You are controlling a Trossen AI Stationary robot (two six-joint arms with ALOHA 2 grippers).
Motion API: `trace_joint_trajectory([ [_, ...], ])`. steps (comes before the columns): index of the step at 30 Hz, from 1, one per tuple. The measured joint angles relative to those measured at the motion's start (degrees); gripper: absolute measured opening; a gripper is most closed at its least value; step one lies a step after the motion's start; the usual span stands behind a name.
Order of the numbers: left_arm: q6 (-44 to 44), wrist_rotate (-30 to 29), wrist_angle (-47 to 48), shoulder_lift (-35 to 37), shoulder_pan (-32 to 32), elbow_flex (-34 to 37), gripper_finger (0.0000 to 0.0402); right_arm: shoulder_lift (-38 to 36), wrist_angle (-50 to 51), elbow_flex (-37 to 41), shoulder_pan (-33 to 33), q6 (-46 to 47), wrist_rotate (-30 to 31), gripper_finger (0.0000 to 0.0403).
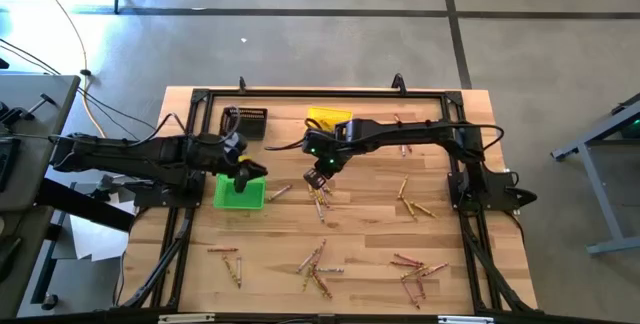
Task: Sort crayons
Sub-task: Put the blue crayon into the green bin
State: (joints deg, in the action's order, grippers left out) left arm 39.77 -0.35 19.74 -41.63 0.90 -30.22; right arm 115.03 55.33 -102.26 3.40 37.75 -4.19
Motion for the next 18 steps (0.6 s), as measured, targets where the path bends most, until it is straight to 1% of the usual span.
trace_joint_trajectory([
  [5, -5.13, 5.15, 2.48, -5.14, 1.62, 0.0, 0.0076, -0.06, 3.58, 0.0, -1.27, 1.9, 0.69, 0.0017],
  [10, -8.66, 5.82, 1.77, -12.07, 2.59, -0.38, 0.0076, -0.29, 6.34, 0.0, -2.97, 2.08, 0.94, 0.0017],
  [13, -11.05, 5.82, 2.44, -17.2, 2.52, -3.36, 0.0076, -0.29, 8.44, 0.0, -4.11, 2.0, 1.86, 0.0017],
  [18, -17.18, 5.69, 5.14, -26.75, 2.48, -11.83, 0.0076, -0.29, 14.45, 0.0, -6.12, 1.87, 5.34, 0.0017],
])
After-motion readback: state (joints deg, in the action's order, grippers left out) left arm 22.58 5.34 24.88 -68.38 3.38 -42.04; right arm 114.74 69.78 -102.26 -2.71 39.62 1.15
